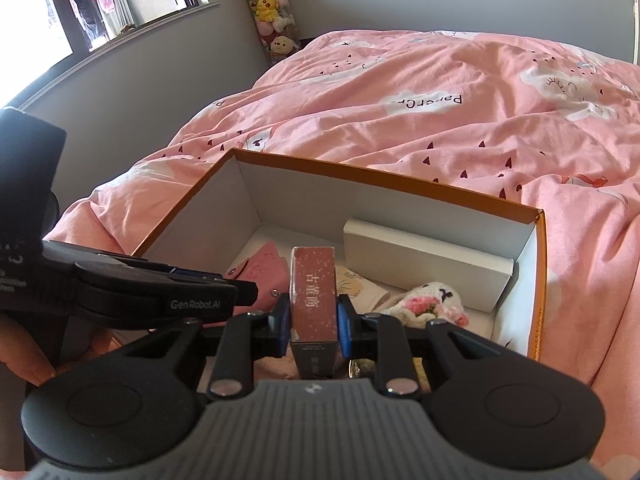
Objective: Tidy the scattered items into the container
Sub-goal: 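Open both grippers to release the wallet and book into the box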
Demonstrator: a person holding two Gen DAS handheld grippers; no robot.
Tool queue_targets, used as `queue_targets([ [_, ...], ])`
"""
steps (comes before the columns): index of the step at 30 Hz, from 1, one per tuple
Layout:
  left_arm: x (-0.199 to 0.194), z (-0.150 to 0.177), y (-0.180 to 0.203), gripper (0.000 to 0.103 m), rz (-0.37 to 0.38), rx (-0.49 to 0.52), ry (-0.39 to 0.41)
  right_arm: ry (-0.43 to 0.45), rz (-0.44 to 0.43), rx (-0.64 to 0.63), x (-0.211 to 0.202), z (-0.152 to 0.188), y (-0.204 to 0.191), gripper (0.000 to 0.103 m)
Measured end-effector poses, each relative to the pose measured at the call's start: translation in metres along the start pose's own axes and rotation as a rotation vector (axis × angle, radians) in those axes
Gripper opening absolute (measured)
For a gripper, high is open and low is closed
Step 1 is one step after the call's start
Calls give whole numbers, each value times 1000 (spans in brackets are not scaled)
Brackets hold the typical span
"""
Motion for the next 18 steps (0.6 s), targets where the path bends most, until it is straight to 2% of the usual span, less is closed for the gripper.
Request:
queue_targets([
  [5, 6, 4, -4, 32, -36, -13, -5, -6, 13, -5, 2, -2, -4, 25],
  [18, -49, 11, -37, 32, 47, -36, 134, 0, -34, 6, 8, -8, -13, 25],
])
Point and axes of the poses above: each gripper's, at about its wrist camera, not at the fingertips, and x roughly the way its jaws point, y to its right, z to its underside, the point moved 1 cm from there along x, roughly the way its jaws point, and after that the axes turned 8 degrees about -y, right-handed, at the moved point
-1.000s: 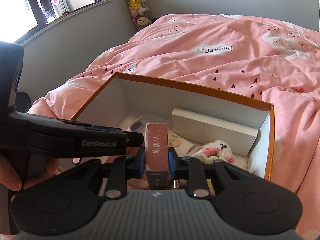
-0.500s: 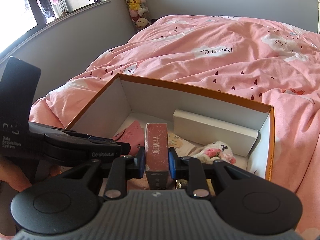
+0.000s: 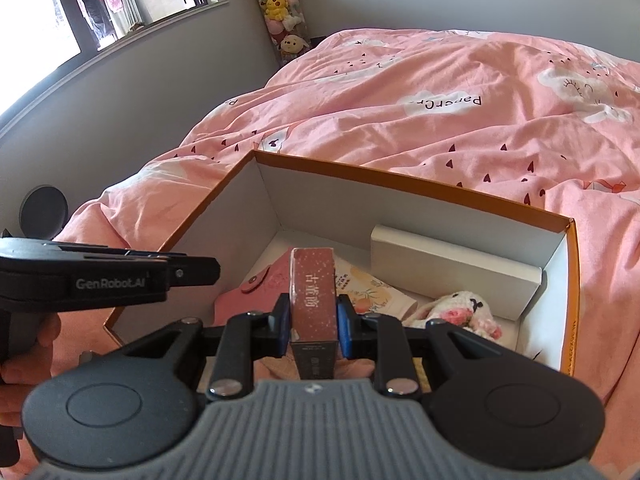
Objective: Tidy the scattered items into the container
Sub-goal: 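Open both grippers to release the wallet and book into the box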
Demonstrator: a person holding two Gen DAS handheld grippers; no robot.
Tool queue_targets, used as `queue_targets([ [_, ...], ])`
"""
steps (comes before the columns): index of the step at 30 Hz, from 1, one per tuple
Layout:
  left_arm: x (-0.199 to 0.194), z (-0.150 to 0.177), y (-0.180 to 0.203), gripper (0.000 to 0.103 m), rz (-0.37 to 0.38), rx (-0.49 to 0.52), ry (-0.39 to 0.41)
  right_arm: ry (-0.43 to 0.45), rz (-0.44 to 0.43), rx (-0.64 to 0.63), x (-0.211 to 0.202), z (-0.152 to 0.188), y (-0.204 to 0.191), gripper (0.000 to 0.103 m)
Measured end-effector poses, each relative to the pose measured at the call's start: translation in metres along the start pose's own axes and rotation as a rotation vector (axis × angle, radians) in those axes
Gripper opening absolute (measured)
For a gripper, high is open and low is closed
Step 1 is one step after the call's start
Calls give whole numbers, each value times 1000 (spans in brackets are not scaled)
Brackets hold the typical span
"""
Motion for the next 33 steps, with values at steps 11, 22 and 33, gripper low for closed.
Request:
queue_targets([
  [11, -8, 3, -10, 32, 32, 4, 4, -9, -102, 113, -3, -21, 11, 25],
  [22, -20, 11, -11, 32, -62, 84, 48, -135, -287, 133, 42, -32, -8, 25],
  [33, -14, 20, -8, 32, -133, 172, 32, -172, -194, 16, 58, -28, -19, 34],
])
Point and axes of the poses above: each gripper's, at about its wrist camera, not at the fingertips, and x roughly the way its jaws point, y to its right, z to its underside, the point moved 1 cm from there along x, roughly the way its jaws point, and after that the axes turned 8 degrees about -y, right-handed, at the moved point
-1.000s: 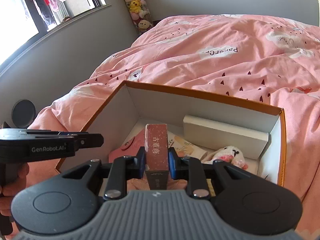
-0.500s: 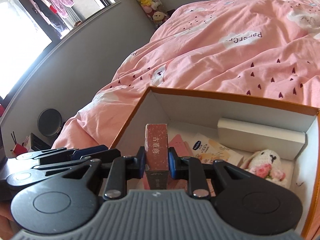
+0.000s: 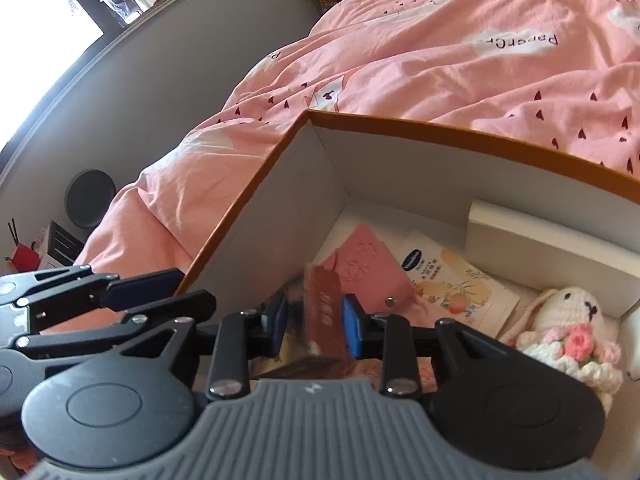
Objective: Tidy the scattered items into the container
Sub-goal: 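Open both grippers to release the wallet and book into the box, then grasp the orange crocheted fruit with the left gripper while the right grasps the gold box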
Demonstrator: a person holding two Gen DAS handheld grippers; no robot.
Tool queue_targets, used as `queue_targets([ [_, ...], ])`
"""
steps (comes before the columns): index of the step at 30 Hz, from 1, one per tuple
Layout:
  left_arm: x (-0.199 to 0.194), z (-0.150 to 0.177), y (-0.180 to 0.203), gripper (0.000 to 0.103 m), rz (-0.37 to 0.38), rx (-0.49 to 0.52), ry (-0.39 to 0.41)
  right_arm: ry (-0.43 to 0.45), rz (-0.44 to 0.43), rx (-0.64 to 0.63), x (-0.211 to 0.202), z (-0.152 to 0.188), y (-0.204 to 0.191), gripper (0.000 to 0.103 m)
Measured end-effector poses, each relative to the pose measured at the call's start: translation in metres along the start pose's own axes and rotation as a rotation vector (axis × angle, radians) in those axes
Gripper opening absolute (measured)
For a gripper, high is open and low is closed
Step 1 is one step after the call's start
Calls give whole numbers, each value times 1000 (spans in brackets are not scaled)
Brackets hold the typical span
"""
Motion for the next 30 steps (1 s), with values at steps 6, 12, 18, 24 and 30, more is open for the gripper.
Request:
queue_targets([
  [6, 0, -2, 4, 32, 4, 7, -3, -28, 44, 1, -7, 6, 6, 34],
  [12, -3, 9, 4, 32, -26, 24, -11, -2, 111, -64, -23, 23, -2, 34],
  [18, -27, 29, 11, 33, -20, 5, 41, 86, 148, -86, -46, 60, -9, 34],
  [24, -57, 54, 12, 39, -16, -25, 64, 199, 155, -94, -82, 100, -26, 39],
  [30, -72, 84, 16, 52, -20, -33, 50, 211, 174, -65, -92, 134, -36, 39],
])
Point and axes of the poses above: each gripper's, at about its wrist camera, not at the fingertips, and x roughly the way its jaws point, y to its right, z to its underside, the point moved 1 cm from there along x, roughly the way its jaws point, and after that the axes turned 8 degrees about -y, right-handed, at the moved point
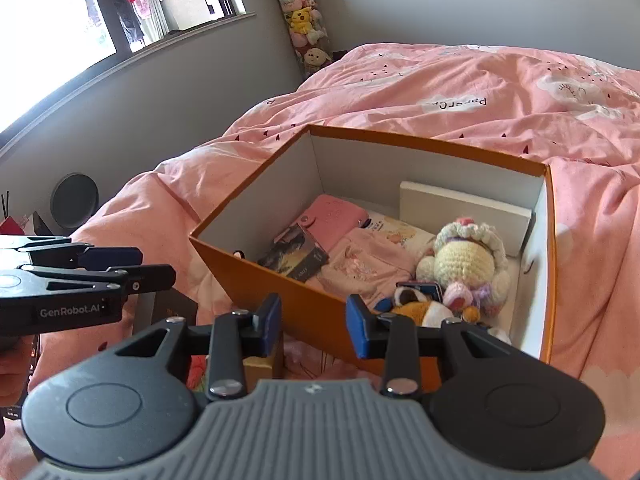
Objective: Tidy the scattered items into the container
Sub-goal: 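Grasp the orange crocheted fruit with the left gripper while the right grasps the gold box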
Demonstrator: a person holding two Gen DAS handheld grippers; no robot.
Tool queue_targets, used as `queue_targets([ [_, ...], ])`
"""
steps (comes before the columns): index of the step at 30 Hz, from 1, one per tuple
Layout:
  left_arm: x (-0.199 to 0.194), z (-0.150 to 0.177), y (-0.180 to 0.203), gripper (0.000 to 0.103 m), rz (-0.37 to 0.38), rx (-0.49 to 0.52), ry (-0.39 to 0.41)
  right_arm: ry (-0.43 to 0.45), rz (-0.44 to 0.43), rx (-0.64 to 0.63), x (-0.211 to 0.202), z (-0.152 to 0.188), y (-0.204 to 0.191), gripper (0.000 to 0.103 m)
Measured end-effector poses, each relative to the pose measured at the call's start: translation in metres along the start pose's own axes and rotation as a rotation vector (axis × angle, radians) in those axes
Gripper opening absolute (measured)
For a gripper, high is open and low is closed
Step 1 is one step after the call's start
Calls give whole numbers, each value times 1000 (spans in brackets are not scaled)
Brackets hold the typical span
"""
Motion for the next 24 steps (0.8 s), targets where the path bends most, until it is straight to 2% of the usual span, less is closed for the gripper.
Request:
queue_targets([
  [5, -9, 26, 4, 54, 8, -1, -29, -29, 3, 17, -4, 21, -4, 40],
  [12, -4, 55, 0, 55, 5, -45, -105, -78, 10, 38, 0, 37, -6, 49],
  [17, -3, 74, -12, 59, -43, -150, -153, -96, 23, 66, 7, 41, -14, 53],
  [20, 4, 79, -12, 59, -10, -192, -178, -111, 27, 40, 22, 38, -25, 56],
  [22, 9, 77, -4, 59, 9, -181, -193, -137, 22, 21, 35, 34, -31, 55],
  [24, 11, 78, 6, 60, 17, -86, -195, -175, -6, -7, 43, 33, -33, 56],
])
Point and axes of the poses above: each gripper's, at about its wrist camera, not at the fingertips, and x roughly the way its jaws point, y to its right, z to its underside, the point moved 1 cm from there along x, roughly the way its jaws point, and after that the axes turned 8 degrees about -y, right-handed, at the moved point
